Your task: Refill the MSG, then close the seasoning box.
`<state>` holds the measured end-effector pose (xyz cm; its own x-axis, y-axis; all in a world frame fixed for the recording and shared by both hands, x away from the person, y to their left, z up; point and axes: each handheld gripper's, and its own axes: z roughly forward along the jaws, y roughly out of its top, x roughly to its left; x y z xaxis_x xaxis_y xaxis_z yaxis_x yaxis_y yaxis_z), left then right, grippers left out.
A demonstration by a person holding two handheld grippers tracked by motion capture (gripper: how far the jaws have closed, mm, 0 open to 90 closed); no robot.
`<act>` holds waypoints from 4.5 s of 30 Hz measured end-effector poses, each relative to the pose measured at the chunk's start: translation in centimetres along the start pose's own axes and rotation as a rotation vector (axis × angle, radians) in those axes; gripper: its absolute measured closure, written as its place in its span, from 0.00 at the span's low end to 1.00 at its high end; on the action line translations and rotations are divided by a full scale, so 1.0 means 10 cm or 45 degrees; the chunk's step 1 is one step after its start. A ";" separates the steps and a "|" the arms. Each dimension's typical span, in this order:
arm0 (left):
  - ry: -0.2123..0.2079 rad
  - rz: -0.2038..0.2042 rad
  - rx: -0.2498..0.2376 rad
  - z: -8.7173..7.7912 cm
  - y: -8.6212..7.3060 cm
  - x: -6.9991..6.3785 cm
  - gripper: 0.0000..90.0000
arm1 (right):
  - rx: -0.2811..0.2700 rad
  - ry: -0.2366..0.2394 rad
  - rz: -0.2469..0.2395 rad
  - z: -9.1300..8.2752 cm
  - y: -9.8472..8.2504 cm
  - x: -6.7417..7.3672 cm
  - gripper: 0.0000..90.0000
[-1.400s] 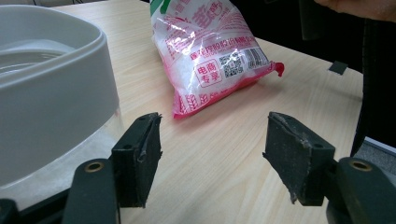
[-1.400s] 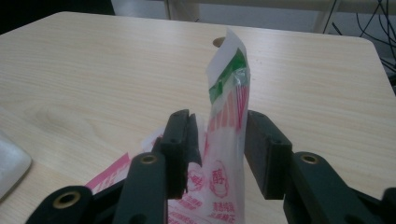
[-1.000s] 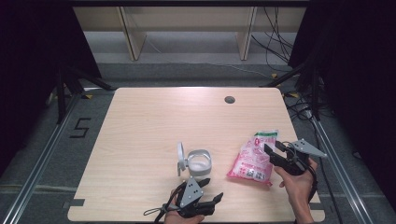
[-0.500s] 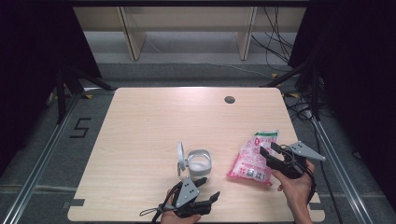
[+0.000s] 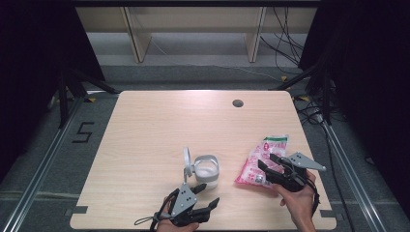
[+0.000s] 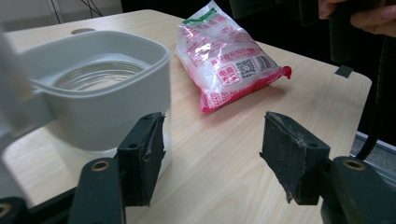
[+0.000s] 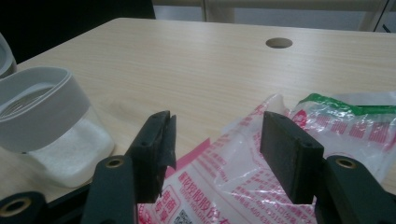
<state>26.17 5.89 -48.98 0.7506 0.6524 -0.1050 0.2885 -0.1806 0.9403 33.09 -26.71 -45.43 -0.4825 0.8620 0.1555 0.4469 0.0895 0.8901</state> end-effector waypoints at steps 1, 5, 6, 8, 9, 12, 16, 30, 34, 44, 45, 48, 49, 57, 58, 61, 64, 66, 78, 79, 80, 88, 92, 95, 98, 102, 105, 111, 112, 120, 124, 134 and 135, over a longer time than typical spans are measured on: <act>0.005 0.019 0.007 -0.03 0.01 0.03 0.43 | -0.009 0.012 -0.040 0.02 -0.01 -0.02 0.49; 0.041 0.026 0.021 -0.13 0.01 0.11 0.44 | 0.021 0.043 -0.033 0.03 -0.03 0.06 0.48; 0.046 0.026 0.018 -0.16 0.01 0.13 0.45 | 0.044 0.038 -0.004 0.02 -0.05 0.11 0.48; 0.050 0.022 0.012 -0.21 0.01 0.16 0.46 | 0.047 0.050 -0.077 0.03 -0.06 0.11 0.48; 0.060 0.028 0.020 -0.23 0.01 0.16 0.46 | 0.027 0.051 -0.059 0.06 -0.06 0.13 0.48; 0.054 0.032 0.010 -0.28 0.00 0.19 0.49 | 0.067 0.074 -0.059 0.05 -0.08 0.16 0.48; 0.049 0.064 0.008 -0.36 -0.02 0.22 0.60 | 0.062 0.068 -0.088 0.07 -0.09 0.17 0.48; 0.181 0.199 -0.054 -0.50 0.00 0.39 0.99 | 0.081 0.109 -0.105 0.05 -0.13 0.24 0.47; 0.192 0.195 -0.057 -0.51 0.01 0.42 0.99 | 0.052 0.106 -0.128 0.07 -0.14 0.26 0.47; 0.233 0.196 -0.055 -0.57 0.09 0.48 0.99 | 0.084 0.115 -0.120 0.02 -0.17 0.29 0.47; 0.230 0.192 -0.054 -0.57 0.10 0.49 0.99 | 0.065 0.116 -0.148 0.02 -0.17 0.28 0.47; 0.230 0.185 -0.062 -0.54 0.12 0.51 0.99 | 0.059 0.133 -0.101 0.01 -0.19 0.33 0.47; 0.229 0.190 -0.063 -0.53 0.12 0.52 0.99 | 0.063 0.137 -0.097 0.01 -0.20 0.34 0.47; 0.219 0.187 -0.069 -0.48 0.18 0.57 0.99 | 0.078 0.139 -0.158 -0.02 -0.21 0.36 0.46; 0.219 0.187 -0.069 -0.48 0.18 0.57 0.99 | 0.078 0.139 -0.158 -0.02 -0.21 0.36 0.46; 0.227 0.196 -0.066 -0.46 0.22 0.58 0.99 | 0.070 0.169 -0.155 -0.03 -0.23 0.37 0.46; 0.219 0.205 -0.073 -0.45 0.26 0.58 0.99 | 0.077 0.151 -0.127 -0.03 -0.24 0.40 0.46; 0.223 0.218 -0.066 -0.43 0.27 0.58 0.99 | 0.092 0.156 -0.182 -0.05 -0.23 0.38 0.46; 0.217 0.225 -0.081 -0.38 0.32 0.59 0.99 | 0.100 0.166 -0.116 -0.08 -0.26 0.44 0.46; 0.223 0.225 -0.071 -0.39 0.32 0.59 0.99 | 0.088 0.171 -0.146 -0.07 -0.26 0.41 0.46; 0.223 0.230 -0.064 -0.39 0.33 0.59 0.99 | 0.087 0.170 -0.150 -0.07 -0.26 0.41 0.46; 0.220 0.238 -0.067 -0.36 0.35 0.56 0.99 | 0.111 0.176 -0.143 -0.08 -0.28 0.43 0.46; 0.212 0.205 -0.069 -0.33 0.35 0.53 0.99 | 0.101 0.177 -0.172 -0.08 -0.27 0.41 0.46; 0.207 0.243 -0.058 -0.31 0.37 0.52 0.99 | 0.110 0.174 -0.173 -0.08 -0.27 0.41 0.46; 0.193 0.254 -0.060 -0.28 0.38 0.50 0.99 | 0.123 0.174 -0.139 -0.09 -0.28 0.44 0.46; 0.176 0.249 -0.073 -0.27 0.39 0.45 0.98 | 0.111 0.169 -0.174 -0.09 -0.27 0.41 0.45; 0.166 0.236 -0.085 -0.26 0.38 0.44 0.95 | 0.099 0.189 -0.180 -0.07 -0.27 0.40 0.45; 0.142 0.188 -0.120 -0.32 0.37 0.45 0.81 | 0.102 0.182 -0.179 -0.07 -0.27 0.40 0.45; 0.147 0.195 -0.111 -0.34 0.38 0.46 0.79 | 0.091 0.173 -0.173 -0.05 -0.28 0.41 0.45; 0.153 0.117 -0.101 -0.37 0.32 0.49 0.50 | 0.101 0.174 -0.185 -0.08 -0.27 0.41 0.44; 0.150 0.066 -0.079 -0.35 0.28 0.50 0.39 | 0.102 0.181 -0.158 -0.08 -0.28 0.42 0.44; 0.117 -0.031 -0.070 -0.29 0.12 0.45 0.25 | 0.102 0.201 -0.127 -0.08 -0.29 0.43 0.43; 0.129 -0.021 -0.048 -0.29 0.12 0.44 0.24 | 0.121 0.203 -0.161 -0.09 -0.29 0.41 0.43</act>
<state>28.09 10.71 -47.41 0.6817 0.7262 -0.0889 0.2761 -0.1429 0.9504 29.16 -23.85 -46.98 -0.6490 0.7516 0.1179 0.4408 0.2452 0.8634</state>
